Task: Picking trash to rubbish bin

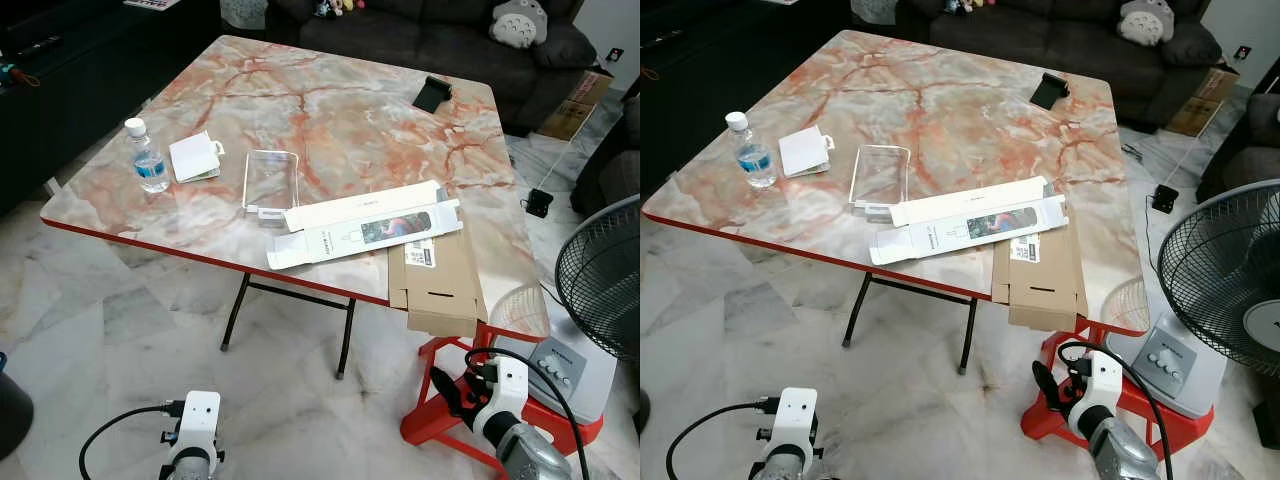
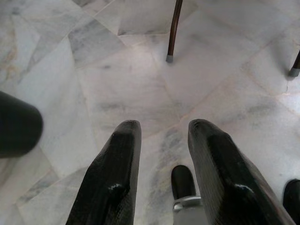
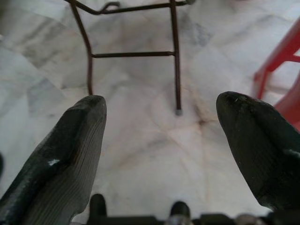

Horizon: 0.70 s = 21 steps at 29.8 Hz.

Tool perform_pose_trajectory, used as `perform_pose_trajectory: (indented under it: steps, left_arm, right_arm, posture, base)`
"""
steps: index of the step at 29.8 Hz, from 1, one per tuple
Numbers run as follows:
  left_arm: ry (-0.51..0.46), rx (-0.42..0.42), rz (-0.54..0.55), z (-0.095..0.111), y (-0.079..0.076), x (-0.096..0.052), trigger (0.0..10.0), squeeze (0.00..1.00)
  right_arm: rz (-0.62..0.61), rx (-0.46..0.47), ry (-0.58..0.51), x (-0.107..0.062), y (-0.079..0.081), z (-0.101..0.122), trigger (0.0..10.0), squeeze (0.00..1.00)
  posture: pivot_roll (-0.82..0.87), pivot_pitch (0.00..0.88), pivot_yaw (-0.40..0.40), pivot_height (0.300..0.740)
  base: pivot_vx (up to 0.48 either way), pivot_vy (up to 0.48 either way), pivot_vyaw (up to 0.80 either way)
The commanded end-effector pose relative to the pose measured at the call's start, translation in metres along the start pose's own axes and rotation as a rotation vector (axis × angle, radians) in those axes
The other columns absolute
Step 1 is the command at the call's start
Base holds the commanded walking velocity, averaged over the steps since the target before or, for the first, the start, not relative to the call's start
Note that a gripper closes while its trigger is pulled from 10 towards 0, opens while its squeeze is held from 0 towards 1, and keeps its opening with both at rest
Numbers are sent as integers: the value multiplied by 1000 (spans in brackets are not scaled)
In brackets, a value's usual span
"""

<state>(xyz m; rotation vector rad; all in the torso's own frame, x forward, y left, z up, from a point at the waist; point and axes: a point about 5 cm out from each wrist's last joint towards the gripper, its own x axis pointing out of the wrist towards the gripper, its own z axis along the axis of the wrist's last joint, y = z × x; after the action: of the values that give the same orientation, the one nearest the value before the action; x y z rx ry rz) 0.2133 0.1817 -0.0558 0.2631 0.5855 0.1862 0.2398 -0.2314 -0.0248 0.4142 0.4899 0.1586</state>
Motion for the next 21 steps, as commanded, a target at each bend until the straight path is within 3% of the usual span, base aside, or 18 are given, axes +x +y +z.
perform_pose_trajectory:
  steps: [1,2,3,8,9,13,16,18,21]
  left_arm:
    - [26,-6,-17,-5,-6,-3,10000,0]
    - [26,-6,-17,-5,-6,-3,10000,0]
    - [27,-4,-23,-5,-8,-3,10000,0]
    - [32,-2,-28,-6,-9,-4,10000,0]
    - [37,1,-32,-6,-9,-4,10000,0]
    - [43,3,-37,-7,-9,-4,10000,0]
    - [46,3,-37,-7,-9,-4,10000,0]
    - [52,-3,-35,-8,-9,-3,10000,0]
    - [56,-5,-35,-9,-8,-4,10000,0]
  right_arm:
    - [4,14,-26,-4,-4,3,10000,0]
    - [4,14,-26,-4,-4,3,10000,0]
    - [18,43,-42,-3,-3,5,10000,1000]
    - [72,74,-63,-3,-1,8,10000,1000]
    - [147,85,-57,-4,2,10,10000,1000]
    - [226,104,-63,-5,4,16,10000,1000]
    - [242,188,-130,-3,3,28,10000,1000]
    - [322,258,-187,0,10,38,10000,1000]
    - [369,276,-203,3,17,41,10000,1000]
  posture:
    - [35,126,-133,728]
    - [35,126,-133,728]
    - [32,122,-131,728]
    - [30,116,-131,728]
    - [26,115,-130,728]
    - [28,115,-132,728]
    - [30,122,-136,728]
    - [32,126,-137,728]
    - [33,129,-137,728]
  base:
    - [0,0,0]
    - [0,0,0]
    - [0,0,0]
    - [0,0,0]
    - [0,0,0]
    - [0,0,0]
    - [0,0,0]
    - [0,0,0]
    - [0,0,0]
